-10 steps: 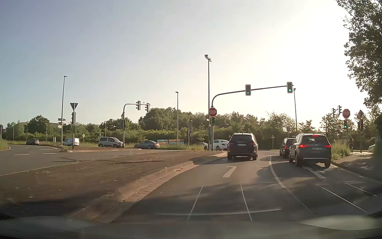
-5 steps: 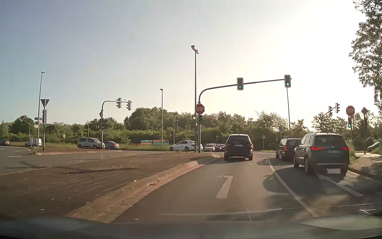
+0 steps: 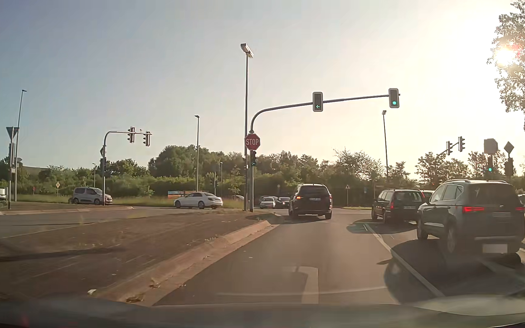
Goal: Follow the waypoints while adhering to traffic rules and regulations
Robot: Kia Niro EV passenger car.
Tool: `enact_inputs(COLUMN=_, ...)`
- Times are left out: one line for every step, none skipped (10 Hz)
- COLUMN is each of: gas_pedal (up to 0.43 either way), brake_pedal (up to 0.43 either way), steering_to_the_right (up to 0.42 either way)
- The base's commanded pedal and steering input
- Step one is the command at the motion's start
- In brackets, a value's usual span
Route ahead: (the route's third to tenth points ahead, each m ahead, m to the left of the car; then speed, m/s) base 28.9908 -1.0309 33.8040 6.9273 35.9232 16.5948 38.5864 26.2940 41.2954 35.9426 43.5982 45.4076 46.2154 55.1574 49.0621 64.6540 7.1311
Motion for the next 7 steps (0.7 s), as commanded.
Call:
enact_inputs(gas_pedal=0.177, brake_pedal=0.000, steering_to_the_right=0.078)
enact_inputs(gas_pedal=0.169, brake_pedal=0.000, steering_to_the_right=0.079)
enact_inputs(gas_pedal=0.169, brake_pedal=0.000, steering_to_the_right=0.079)
enact_inputs(gas_pedal=0.150, brake_pedal=0.000, steering_to_the_right=0.078)
enact_inputs(gas_pedal=0.138, brake_pedal=0.000, steering_to_the_right=0.078)
enact_inputs(gas_pedal=0.138, brake_pedal=0.000, steering_to_the_right=0.075)
enact_inputs(gas_pedal=0.087, brake_pedal=0.000, steering_to_the_right=0.070)
